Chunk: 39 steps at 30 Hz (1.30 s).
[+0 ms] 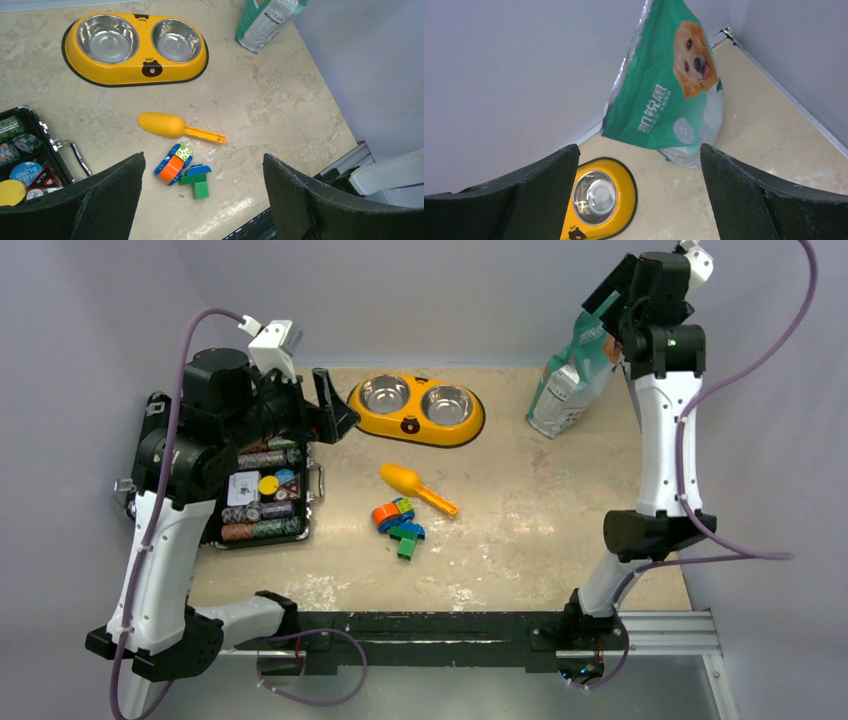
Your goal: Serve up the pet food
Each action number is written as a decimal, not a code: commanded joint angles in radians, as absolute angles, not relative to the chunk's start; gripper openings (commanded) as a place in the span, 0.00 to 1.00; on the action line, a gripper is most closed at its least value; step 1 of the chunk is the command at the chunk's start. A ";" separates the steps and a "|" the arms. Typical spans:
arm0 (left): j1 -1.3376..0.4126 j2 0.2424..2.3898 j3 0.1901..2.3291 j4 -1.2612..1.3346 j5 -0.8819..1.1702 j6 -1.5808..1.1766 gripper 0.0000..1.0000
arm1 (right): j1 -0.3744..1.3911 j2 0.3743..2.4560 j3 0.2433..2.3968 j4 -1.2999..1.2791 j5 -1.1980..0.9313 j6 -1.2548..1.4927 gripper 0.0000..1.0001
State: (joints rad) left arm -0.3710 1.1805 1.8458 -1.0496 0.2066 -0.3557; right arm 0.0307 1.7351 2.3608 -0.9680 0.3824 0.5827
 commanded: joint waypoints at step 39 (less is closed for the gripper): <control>-0.393 1.256 1.627 -0.746 0.625 -0.807 0.74 | 0.441 1.118 1.422 -0.858 0.106 0.573 0.00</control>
